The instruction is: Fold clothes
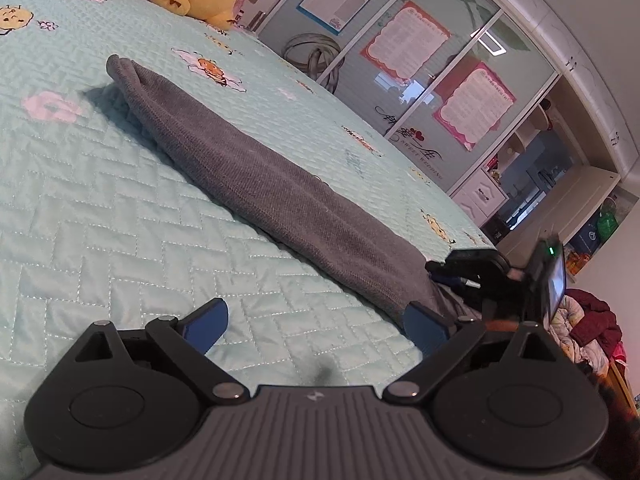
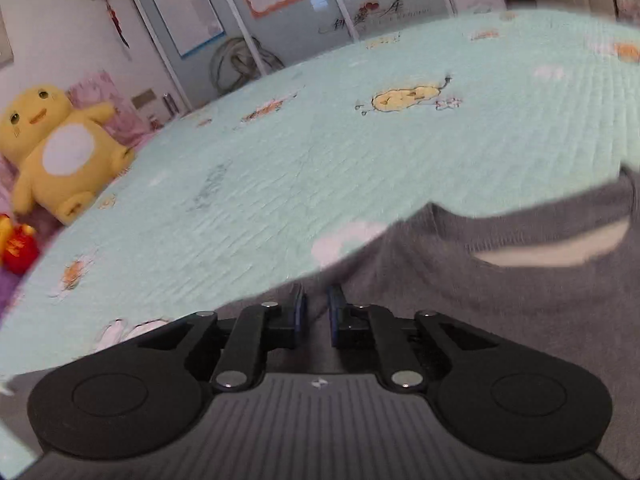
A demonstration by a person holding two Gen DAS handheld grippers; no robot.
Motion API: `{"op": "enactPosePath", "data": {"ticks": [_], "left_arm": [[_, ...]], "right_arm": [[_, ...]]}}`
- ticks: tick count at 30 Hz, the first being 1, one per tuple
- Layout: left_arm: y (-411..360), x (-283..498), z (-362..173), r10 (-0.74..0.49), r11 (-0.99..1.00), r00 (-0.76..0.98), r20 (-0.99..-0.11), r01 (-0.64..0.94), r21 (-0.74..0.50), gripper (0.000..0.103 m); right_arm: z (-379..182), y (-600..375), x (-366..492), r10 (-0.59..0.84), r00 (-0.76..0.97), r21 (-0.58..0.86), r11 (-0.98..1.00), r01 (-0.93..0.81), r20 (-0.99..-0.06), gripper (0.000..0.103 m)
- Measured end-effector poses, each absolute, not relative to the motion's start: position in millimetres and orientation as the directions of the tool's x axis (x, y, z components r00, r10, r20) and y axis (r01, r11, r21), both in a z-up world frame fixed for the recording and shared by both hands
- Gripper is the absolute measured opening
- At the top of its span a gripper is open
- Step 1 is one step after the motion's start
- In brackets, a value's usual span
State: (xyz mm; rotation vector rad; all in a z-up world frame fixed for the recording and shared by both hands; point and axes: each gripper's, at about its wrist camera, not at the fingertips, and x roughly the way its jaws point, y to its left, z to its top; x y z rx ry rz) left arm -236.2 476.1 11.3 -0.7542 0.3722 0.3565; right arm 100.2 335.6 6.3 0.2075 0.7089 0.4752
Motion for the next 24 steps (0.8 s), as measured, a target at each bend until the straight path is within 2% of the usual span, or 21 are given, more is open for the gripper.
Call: {"op": "enactPosePath", "data": {"ticks": [4, 7, 10, 14, 20, 24], "left_arm": [[477.3, -236.5, 11.2, 0.174, 0.669, 0.879, -0.445, -0.437, -0.601, 0.098], [478.8, -236.8, 9.8, 0.170, 0.666, 0.882, -0.439, -0.431, -0.609, 0.098], [479.8, -236.8, 9.9, 0.164, 0.665, 0.884, -0.438, -0.427, -0.613, 0.098], [484.4, -237.1, 9.8, 0.152, 0.649, 0.888, -0.434, -0.421, -0.634, 0.098], [485.6, -236.0, 8.5, 0.149, 0.659, 0.889, -0.432, -0.415, -0.628, 0.098], [484.2, -234.5, 8.0, 0.154, 0.669, 0.889, -0.430, -0.414, -0.617, 0.099]], "right_arm": [[22.8, 348.4, 87.9, 0.441, 0.686, 0.219, 0.894, -0.390, -0.578, 0.015], [38.2, 333.5, 62.2, 0.502, 0.691, 0.268, 0.864, -0.425, -0.520, 0.016], [26.3, 340.2, 57.3, 0.456, 0.686, 0.213, 0.886, -0.413, -0.567, 0.023], [14.3, 354.1, 63.8, 0.411, 0.684, 0.150, 0.900, -0.409, -0.602, 0.023], [37.3, 303.9, 39.8, 0.505, 0.699, 0.328, 0.863, -0.385, -0.507, 0.023], [40.5, 246.9, 32.3, 0.352, 0.802, 0.282, 0.929, -0.238, -0.483, 0.023]]}}
